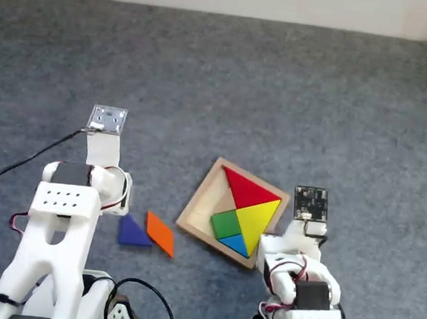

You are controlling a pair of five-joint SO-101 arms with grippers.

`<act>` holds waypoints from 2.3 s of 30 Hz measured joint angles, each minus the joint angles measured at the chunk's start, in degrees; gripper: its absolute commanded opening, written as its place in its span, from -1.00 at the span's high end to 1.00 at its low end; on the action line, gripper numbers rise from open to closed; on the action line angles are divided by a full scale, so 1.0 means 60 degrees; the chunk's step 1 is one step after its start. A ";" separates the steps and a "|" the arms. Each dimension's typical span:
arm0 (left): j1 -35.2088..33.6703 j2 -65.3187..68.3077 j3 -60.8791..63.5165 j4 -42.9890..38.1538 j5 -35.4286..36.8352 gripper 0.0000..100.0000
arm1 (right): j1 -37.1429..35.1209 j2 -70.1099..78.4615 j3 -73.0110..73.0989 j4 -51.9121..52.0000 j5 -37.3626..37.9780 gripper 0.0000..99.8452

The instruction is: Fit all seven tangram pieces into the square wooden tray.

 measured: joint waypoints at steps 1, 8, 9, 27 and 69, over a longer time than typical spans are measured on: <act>0.0000 -0.0015 0.0059 -0.0073 0.0000 0.63 | 0.0029 0.0484 -0.0103 -0.0103 0.0000 0.99; -0.0015 -0.0015 0.0088 -0.0147 0.0000 0.63 | 0.0161 0.5143 -0.3033 -0.0264 0.0000 0.99; -0.0015 -0.0015 0.0117 -0.0147 0.0000 0.63 | 0.0176 0.5788 -0.3458 -0.0278 0.0000 0.99; -0.0015 -0.0015 0.0396 -0.0205 0.0000 0.63 | -0.0249 1.0989 -0.4718 -0.3941 -0.0015 0.99; 0.2974 -0.0015 0.0249 0.1260 -0.1348 0.35 | 0.0176 0.2110 -0.1480 -0.1363 -0.0015 0.99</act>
